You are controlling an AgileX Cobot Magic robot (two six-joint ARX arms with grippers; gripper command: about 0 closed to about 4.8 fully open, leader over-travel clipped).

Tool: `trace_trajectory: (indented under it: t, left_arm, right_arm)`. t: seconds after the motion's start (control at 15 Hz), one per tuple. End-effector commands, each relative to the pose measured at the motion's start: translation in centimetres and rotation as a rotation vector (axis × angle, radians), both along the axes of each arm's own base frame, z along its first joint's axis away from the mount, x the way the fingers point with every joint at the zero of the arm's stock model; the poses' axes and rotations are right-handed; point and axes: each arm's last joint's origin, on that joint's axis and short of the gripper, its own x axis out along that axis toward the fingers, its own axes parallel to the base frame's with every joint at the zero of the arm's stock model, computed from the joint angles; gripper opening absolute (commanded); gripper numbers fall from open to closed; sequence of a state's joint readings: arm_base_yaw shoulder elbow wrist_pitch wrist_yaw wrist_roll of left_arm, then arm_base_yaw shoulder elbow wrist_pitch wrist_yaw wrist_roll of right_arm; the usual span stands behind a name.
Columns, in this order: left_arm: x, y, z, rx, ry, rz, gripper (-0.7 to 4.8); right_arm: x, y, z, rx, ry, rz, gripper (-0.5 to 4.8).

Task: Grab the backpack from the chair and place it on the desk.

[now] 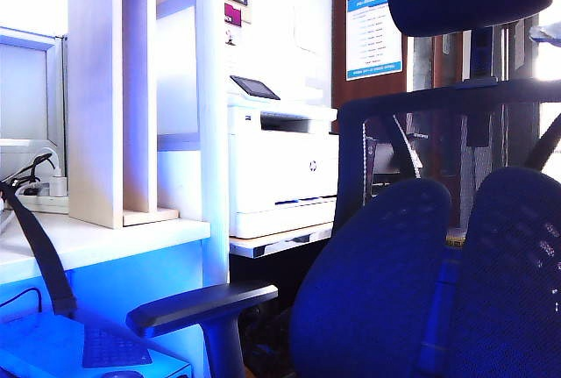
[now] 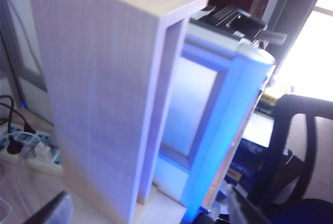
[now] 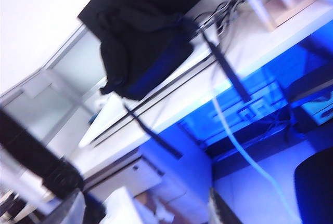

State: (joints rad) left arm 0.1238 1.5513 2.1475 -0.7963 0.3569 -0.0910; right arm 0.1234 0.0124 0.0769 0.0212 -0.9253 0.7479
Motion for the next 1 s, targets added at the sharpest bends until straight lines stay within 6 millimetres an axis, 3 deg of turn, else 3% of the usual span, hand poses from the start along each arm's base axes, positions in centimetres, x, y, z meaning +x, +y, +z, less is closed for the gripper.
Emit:
trace_trajectory:
  t: [0.07,0.33,0.4,0.53,0.6,0.67,1.0]
  left_arm:
    - [-2.3,-1.3,1.3,0.009,-0.049,-0.049,3.94]
    - [-4.4,-4.7,1.7,0.074,-0.052,-0.188,3.93]
    - [-5.1,-5.3,1.8,0.081,-0.055,-0.207,3.48]
    - [-8.7,-5.1,2.4,0.098,-0.078,-0.203,3.32]
    - [-12.6,-4.7,0.6,0.119,-0.078,-0.194,3.32]
    - [-14.4,-4.5,-1.0,0.12,-0.073,-0.194,3.32]
    - [-18.4,-4.1,-7.0,0.14,-0.046,-0.192,3.32]
  right_arm:
    - [0.0,-0.1,0.6,0.002,-0.073,-0.036,3.06]
    - [0.1,-0.1,0.6,-0.001,-0.088,-0.071,3.06]
    - [0.1,-0.2,0.7,-0.007,-0.103,-0.101,3.06]
    - [0.2,-0.2,0.8,-0.002,-0.124,-0.14,3.06]
    - [0.3,-0.5,1.0,-0.022,-0.169,-0.187,3.06]
    - [0.4,-0.8,1.0,-0.042,-0.191,-0.228,3.06]
    - [0.7,-2.3,0.9,-0.151,-0.279,-0.412,3.05]
